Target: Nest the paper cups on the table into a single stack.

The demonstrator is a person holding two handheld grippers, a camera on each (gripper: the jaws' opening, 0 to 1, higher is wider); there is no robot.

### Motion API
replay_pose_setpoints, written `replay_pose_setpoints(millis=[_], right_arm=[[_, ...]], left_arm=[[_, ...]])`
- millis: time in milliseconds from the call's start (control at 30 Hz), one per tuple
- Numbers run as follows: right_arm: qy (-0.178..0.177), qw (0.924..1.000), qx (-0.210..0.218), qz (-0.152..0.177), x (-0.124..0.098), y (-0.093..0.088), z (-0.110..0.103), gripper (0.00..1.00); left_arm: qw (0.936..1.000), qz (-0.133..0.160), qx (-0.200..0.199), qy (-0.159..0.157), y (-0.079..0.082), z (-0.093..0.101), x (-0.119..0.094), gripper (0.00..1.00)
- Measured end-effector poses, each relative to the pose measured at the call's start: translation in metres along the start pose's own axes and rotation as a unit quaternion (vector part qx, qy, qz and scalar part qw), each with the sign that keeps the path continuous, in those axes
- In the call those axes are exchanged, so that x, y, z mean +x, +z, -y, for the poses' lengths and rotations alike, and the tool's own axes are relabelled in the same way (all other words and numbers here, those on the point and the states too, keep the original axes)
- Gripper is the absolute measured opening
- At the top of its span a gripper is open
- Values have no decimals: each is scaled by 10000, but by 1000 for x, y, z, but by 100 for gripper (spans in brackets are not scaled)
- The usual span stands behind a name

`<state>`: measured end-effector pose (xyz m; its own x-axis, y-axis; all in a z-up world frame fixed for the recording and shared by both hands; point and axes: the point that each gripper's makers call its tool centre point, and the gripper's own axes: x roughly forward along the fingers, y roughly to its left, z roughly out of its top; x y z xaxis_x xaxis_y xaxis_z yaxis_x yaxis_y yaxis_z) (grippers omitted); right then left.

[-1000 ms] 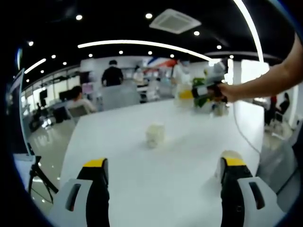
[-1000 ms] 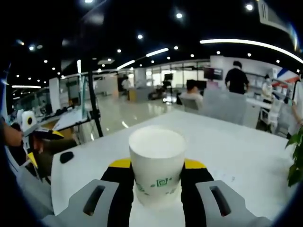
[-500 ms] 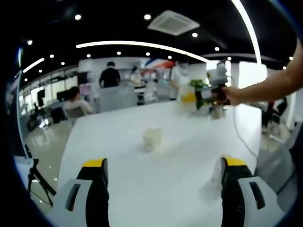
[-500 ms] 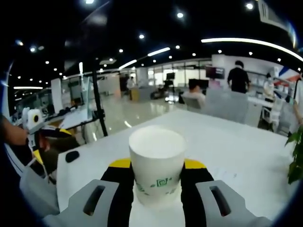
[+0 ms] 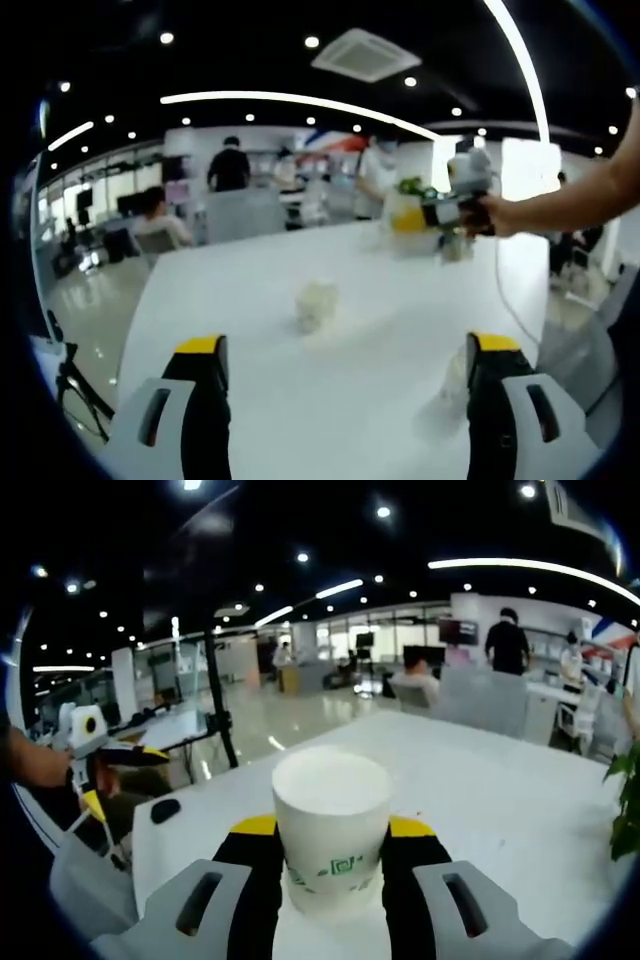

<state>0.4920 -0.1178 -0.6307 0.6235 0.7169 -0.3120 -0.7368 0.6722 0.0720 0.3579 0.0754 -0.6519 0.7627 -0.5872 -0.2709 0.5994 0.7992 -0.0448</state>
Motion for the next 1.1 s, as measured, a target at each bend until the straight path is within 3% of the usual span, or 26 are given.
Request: replay_pose_setpoints(millis=[1100], right_arm=[[305,9993,17,-233,-24,-16,-44,35]], left_arm=[[9994,252,-28,-230,42,26,11,95]])
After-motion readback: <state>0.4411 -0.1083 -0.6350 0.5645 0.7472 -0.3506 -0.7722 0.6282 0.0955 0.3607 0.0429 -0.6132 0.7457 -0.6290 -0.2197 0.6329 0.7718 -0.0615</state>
